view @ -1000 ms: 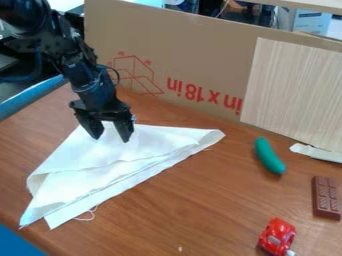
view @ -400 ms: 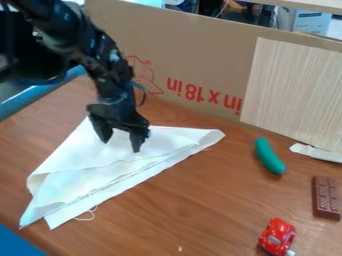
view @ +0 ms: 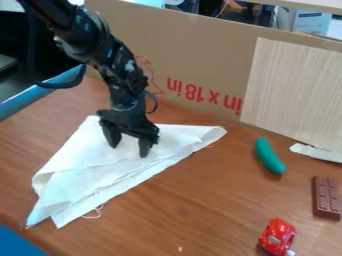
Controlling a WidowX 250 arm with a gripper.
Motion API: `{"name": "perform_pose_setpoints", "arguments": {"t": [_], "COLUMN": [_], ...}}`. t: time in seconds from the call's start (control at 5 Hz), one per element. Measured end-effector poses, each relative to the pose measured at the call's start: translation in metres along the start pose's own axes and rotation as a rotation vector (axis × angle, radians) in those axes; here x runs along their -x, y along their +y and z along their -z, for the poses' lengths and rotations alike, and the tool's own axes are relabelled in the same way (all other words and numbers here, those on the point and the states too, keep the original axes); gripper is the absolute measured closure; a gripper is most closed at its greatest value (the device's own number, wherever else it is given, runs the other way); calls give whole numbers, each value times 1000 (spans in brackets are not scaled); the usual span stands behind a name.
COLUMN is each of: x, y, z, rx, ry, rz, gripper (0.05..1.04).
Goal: Desplegar la tela de izquierda a la derecha
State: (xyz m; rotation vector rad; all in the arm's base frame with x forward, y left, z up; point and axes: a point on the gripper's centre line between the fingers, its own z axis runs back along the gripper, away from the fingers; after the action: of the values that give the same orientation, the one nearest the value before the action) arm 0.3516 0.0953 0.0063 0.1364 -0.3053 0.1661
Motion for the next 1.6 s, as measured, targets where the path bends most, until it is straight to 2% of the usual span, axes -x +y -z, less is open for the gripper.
{"name": "perform_pose_setpoints", "arguments": {"t": [0.2, 0.4, 0.8, 1.2, 1.6], "x": [-5, -8, -19, -36, -32], "y": [-12, -26, -71, -90, -85], "z": [3, 4, 2, 7, 8], "rx": [7, 52, 107, 112, 100], "ry": [-5, 19, 31, 40, 44], "rz": [-1, -26, -24, -51, -53], "gripper": [85, 85, 85, 85, 85]}}
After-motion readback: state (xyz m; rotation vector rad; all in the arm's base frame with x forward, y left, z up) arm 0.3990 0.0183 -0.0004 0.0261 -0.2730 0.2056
